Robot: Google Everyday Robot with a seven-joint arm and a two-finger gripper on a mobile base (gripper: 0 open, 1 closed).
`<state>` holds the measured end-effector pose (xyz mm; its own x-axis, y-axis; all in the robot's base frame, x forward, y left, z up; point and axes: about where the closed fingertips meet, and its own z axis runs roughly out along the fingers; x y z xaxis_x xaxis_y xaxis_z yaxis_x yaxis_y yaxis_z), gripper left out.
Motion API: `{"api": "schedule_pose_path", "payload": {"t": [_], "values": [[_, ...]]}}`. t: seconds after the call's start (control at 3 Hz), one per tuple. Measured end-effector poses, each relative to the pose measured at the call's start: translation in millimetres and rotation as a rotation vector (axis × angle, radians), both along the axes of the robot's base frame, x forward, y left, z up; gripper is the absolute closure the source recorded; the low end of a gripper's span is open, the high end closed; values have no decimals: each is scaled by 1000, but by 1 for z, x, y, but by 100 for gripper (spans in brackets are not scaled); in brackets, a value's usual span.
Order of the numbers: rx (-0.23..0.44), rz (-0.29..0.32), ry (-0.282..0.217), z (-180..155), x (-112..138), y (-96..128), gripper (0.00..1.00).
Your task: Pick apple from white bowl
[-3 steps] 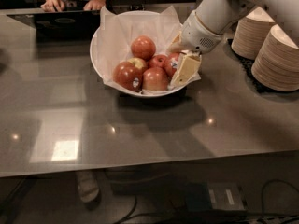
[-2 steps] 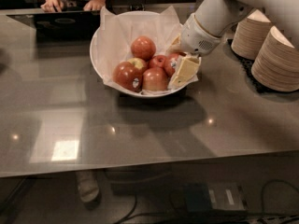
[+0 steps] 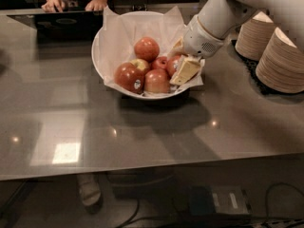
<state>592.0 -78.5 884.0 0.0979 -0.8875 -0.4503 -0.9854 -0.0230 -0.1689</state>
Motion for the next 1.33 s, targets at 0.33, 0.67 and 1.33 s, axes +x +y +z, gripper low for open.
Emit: {"api": "schedule_pose_path", "payload": {"t": [0.33,0.67,1.33], "values": [[0,0,0,0,0,0,97],[0,0,0,0,0,0,100],[122,36,-47,34,8,-3,100]]}}
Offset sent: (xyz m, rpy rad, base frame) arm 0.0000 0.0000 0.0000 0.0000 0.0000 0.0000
